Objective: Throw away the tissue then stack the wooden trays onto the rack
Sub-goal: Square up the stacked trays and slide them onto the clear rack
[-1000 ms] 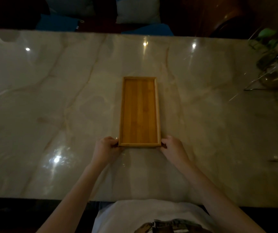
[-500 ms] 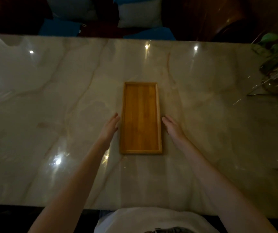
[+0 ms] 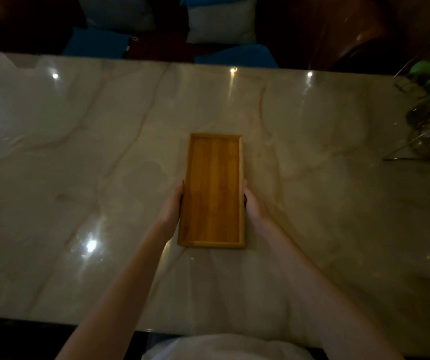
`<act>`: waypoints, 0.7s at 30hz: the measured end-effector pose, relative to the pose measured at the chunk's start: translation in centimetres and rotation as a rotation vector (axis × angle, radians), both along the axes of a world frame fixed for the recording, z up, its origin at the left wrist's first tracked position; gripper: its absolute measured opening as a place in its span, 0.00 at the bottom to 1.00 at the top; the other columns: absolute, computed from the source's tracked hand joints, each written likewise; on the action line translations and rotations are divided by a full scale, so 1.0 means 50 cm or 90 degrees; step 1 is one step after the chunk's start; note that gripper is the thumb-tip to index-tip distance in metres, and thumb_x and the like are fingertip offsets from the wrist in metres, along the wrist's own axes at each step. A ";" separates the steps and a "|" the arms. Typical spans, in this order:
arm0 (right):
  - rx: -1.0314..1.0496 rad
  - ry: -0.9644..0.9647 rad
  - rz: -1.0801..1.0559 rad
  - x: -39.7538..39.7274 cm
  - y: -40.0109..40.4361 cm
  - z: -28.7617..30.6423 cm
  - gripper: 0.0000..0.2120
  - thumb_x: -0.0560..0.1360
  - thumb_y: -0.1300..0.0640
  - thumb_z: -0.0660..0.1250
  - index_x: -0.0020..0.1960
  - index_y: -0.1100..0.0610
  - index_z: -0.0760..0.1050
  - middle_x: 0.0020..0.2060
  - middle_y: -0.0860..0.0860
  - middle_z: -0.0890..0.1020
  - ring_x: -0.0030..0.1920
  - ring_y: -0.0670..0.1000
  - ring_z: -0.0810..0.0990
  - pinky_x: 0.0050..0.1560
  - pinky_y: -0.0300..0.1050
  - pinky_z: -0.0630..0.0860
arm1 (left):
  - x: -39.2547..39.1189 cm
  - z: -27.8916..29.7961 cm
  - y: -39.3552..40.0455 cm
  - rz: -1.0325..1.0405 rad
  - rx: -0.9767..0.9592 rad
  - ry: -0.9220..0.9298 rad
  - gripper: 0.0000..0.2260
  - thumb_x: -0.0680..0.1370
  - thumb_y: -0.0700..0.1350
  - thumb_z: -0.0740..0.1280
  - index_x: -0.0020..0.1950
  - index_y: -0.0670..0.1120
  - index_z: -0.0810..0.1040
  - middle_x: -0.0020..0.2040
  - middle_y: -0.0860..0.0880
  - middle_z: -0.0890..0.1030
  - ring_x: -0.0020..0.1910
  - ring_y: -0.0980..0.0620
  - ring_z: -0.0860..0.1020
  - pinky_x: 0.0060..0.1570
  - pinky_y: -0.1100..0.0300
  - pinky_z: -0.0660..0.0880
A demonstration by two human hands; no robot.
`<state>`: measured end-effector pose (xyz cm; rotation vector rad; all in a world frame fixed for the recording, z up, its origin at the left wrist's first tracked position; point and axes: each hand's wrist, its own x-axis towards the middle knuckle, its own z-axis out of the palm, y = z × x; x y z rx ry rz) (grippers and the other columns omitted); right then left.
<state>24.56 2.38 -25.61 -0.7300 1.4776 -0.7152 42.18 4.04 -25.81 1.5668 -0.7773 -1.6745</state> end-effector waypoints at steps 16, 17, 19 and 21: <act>-0.036 0.176 0.001 0.005 0.056 -0.011 0.15 0.78 0.64 0.56 0.54 0.75 0.73 0.55 0.75 0.76 0.56 0.71 0.74 0.48 0.55 0.74 | 0.027 0.001 0.015 -0.017 0.065 -0.161 0.12 0.80 0.44 0.57 0.60 0.46 0.76 0.38 0.51 0.77 0.37 0.56 0.74 0.37 0.64 0.73; -0.036 0.163 -0.003 0.007 0.056 -0.011 0.14 0.78 0.63 0.56 0.53 0.74 0.74 0.54 0.75 0.76 0.55 0.72 0.74 0.44 0.51 0.73 | 0.026 0.003 0.015 -0.016 0.065 -0.155 0.13 0.80 0.45 0.57 0.62 0.44 0.75 0.38 0.51 0.77 0.38 0.55 0.74 0.38 0.63 0.73; -0.031 0.154 -0.014 0.011 0.055 -0.005 0.15 0.78 0.62 0.56 0.53 0.73 0.75 0.55 0.74 0.76 0.56 0.72 0.74 0.46 0.50 0.74 | 0.025 0.002 0.016 -0.002 0.069 -0.147 0.14 0.80 0.45 0.58 0.63 0.43 0.74 0.42 0.49 0.79 0.42 0.53 0.76 0.44 0.60 0.74; -0.026 0.172 -0.029 0.014 0.056 0.002 0.15 0.78 0.62 0.57 0.54 0.74 0.74 0.56 0.74 0.76 0.57 0.71 0.74 0.49 0.58 0.76 | 0.026 -0.002 0.014 0.013 0.084 -0.141 0.13 0.79 0.44 0.59 0.57 0.39 0.78 0.44 0.47 0.79 0.44 0.51 0.76 0.50 0.55 0.73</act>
